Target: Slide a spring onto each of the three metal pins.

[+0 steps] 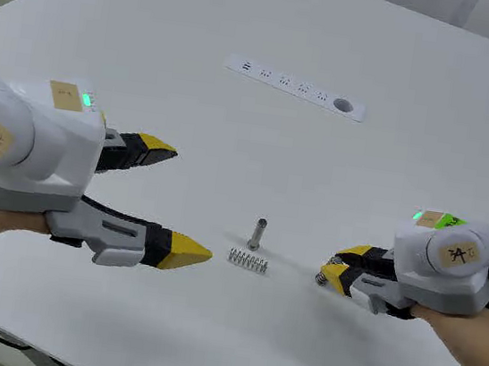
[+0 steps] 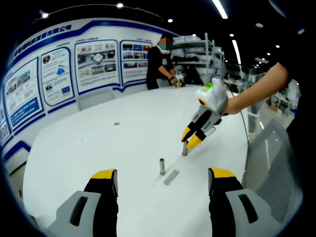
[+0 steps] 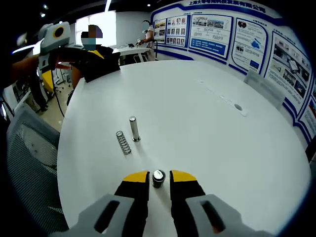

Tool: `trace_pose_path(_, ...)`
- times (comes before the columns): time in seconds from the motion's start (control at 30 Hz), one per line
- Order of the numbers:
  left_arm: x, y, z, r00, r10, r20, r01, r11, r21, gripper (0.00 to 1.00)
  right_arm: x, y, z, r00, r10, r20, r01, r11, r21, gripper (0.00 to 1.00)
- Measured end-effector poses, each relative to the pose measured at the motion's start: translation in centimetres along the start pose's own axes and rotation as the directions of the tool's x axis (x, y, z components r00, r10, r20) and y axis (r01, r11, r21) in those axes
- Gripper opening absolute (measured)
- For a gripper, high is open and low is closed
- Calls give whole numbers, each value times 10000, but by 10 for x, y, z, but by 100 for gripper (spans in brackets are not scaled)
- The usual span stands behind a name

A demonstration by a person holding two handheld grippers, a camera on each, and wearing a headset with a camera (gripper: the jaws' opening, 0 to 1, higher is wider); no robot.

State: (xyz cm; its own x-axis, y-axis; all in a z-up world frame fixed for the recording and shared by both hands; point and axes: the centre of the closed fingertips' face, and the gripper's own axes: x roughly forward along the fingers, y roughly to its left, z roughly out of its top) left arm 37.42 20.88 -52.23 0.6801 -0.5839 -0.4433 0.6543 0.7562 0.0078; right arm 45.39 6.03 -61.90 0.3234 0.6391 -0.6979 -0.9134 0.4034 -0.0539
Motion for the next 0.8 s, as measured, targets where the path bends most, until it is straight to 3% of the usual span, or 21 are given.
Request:
trace_pose_path(0.27, 3, -2, -3, 9999, -117, -47, 117, 9999, 2, 78, -17, -7, 28, 9946, -544, 889, 562, 9983, -180, 17)
trace_pose_path(0.4, 3, -3, -5, 9997, -198, -123, 198, 9998, 12, 78, -16, 3, 44, 9933, -186, 1144, 221, 9993, -291, 17)
trace_pose_path(0.5, 3, -4, -6, 9996, -235, -147, 235, 9997, 0, 78, -6, 22, 53, 9923, 389, 1177, -329, 9981, -526, 17)
trace_pose_path(0.67, 0, -4, -9, 9995, -260, -206, 260, 9997, 25, 78, 16, 49, 49, 9926, 1075, 571, -982, 9844, -1460, 18)
trace_pose_path(0.8, -2, -4, -13, 9991, -280, -315, 282, 9996, 54, 78, 28, 56, 48, 9916, 1214, 441, -1135, 9819, -1514, 18)
